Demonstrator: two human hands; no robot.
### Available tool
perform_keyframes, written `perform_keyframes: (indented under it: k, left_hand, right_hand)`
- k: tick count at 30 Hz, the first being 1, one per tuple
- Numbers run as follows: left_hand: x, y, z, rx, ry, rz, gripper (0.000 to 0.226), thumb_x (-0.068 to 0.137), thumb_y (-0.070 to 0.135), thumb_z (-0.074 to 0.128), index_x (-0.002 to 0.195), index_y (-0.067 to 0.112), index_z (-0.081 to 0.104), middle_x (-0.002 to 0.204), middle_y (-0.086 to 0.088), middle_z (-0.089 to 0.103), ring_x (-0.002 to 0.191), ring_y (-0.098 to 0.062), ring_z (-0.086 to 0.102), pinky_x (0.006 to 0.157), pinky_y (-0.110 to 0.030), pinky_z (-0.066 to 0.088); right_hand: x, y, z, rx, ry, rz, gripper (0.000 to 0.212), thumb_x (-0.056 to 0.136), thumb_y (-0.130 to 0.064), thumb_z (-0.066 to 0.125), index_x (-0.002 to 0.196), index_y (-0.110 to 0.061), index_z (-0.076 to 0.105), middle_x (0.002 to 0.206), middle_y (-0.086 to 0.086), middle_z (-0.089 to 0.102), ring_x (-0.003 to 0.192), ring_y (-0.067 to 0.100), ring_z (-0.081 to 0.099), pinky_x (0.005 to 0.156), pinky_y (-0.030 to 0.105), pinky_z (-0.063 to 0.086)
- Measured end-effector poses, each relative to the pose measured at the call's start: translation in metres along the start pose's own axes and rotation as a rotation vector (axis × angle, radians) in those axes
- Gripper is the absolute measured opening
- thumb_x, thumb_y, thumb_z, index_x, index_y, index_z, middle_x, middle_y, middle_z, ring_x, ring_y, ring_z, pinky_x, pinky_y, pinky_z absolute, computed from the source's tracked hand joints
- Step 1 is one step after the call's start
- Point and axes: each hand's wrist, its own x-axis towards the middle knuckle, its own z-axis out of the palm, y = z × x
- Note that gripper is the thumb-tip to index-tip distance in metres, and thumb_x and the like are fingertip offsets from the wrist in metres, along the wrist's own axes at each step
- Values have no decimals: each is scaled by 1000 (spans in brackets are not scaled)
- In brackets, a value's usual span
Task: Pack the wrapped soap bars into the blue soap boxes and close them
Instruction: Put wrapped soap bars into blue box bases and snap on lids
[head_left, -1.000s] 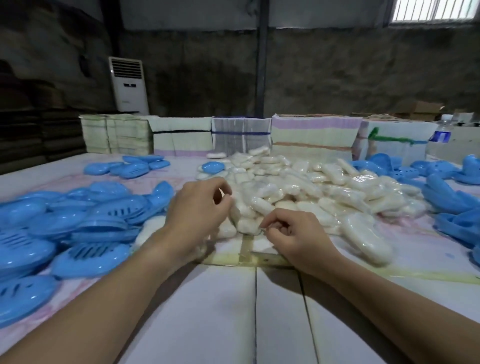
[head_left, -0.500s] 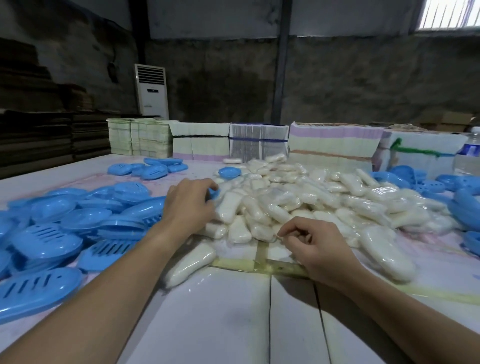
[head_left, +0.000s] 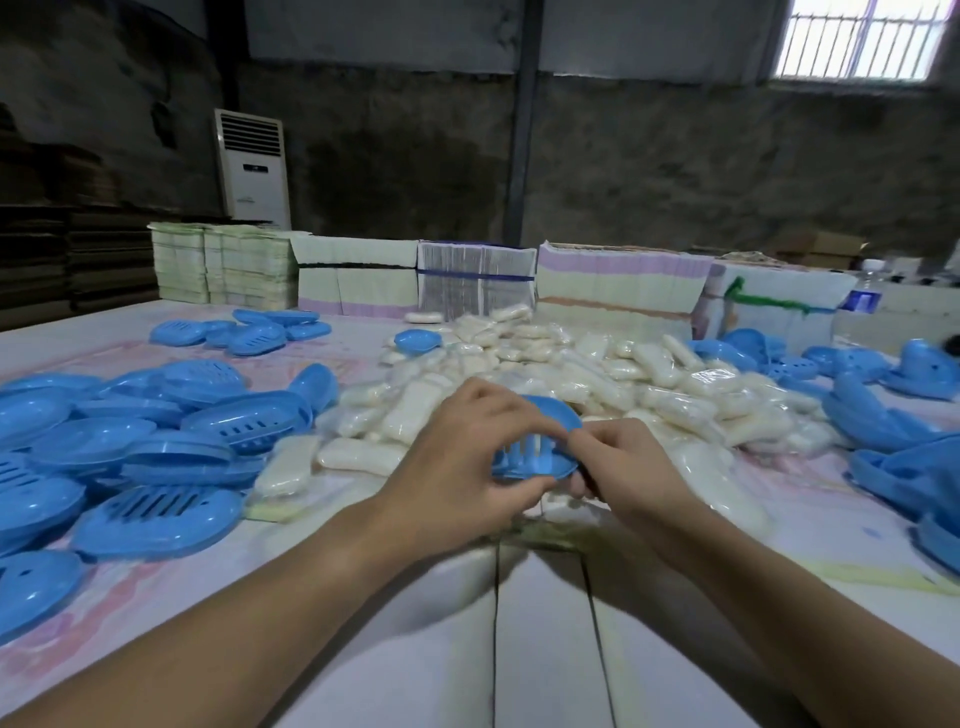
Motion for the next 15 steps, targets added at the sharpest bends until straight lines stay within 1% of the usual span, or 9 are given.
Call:
perform_keyframes:
  k: [2, 4, 7, 8, 10, 12, 13, 14, 15]
  left_hand:
    - [0, -4, -3, -27, -63, -109, 55, 76, 34, 81, 128, 34, 61, 119, 17, 54, 115, -6, 44, 95, -10, 35]
    - [0, -6, -3, -5, -150, -161, 68, 74, 46, 80, 135, 41, 51, 124, 23, 44, 120, -2, 37, 97, -5, 30]
    - [-1, -8, -2, 93, -227, -165, 75, 72, 55, 78, 138, 44, 46, 120, 29, 43, 118, 0, 34, 96, -14, 33]
    - [-2, -9, -3, 87, -250, -183, 75, 71, 58, 78, 138, 45, 45, 117, 32, 44, 116, 1, 36, 96, -18, 36]
    - [-2, -11, -3, 43, -293, -223, 75, 68, 65, 76, 134, 46, 46, 111, 37, 46, 110, 6, 40, 93, -21, 40]
    - [-3, -10, -2, 13, -315, -238, 78, 61, 73, 72, 130, 47, 49, 106, 40, 47, 107, 11, 44, 89, -18, 41]
    - [-3, -10, -2, -4, -328, -240, 80, 58, 76, 70, 129, 47, 50, 106, 39, 49, 107, 13, 44, 87, -17, 41]
    - [-4, -9, 0, -26, -351, -241, 81, 56, 76, 70, 129, 48, 49, 106, 37, 51, 107, 13, 45, 87, -16, 42]
    - [-5, -8, 2, -47, -387, -241, 82, 56, 75, 72, 130, 49, 48, 107, 35, 52, 107, 12, 46, 87, -15, 43]
  right_hand:
    - [0, -1, -6, -143, -44, 38, 41, 84, -18, 52, 43, -14, 56, 42, 2, 51, 41, 12, 40, 50, 26, 37]
    - [-1, -2, -11, -239, -91, 62, 42, 84, -21, 52, 42, -14, 54, 41, 0, 50, 39, 10, 38, 48, 23, 34]
    - [1, -3, -19, -247, -112, 87, 42, 84, -20, 52, 43, -14, 52, 43, 3, 49, 42, 13, 40, 50, 25, 35]
    - [2, -4, -22, -242, -125, 92, 43, 85, -20, 52, 42, -14, 52, 43, 4, 49, 43, 14, 40, 52, 26, 35]
    - [2, -5, -30, -256, -189, 109, 47, 87, -24, 53, 41, -14, 52, 44, 6, 49, 41, 13, 40, 51, 26, 35]
    - [2, -7, -39, -277, -238, 118, 53, 89, -40, 57, 42, -14, 57, 44, 4, 50, 39, 11, 41, 46, 20, 36]
    - [3, -8, -45, -316, -212, 101, 56, 86, -52, 57, 45, -15, 60, 44, 1, 51, 39, 11, 43, 44, 18, 37]
    - [5, -8, -53, -398, -152, 68, 59, 82, -63, 55, 51, -14, 62, 45, -1, 53, 41, 11, 45, 44, 19, 38]
    - [9, -6, -63, -538, -77, 33, 63, 78, -71, 54, 57, -12, 64, 48, -3, 56, 45, 10, 49, 48, 22, 43]
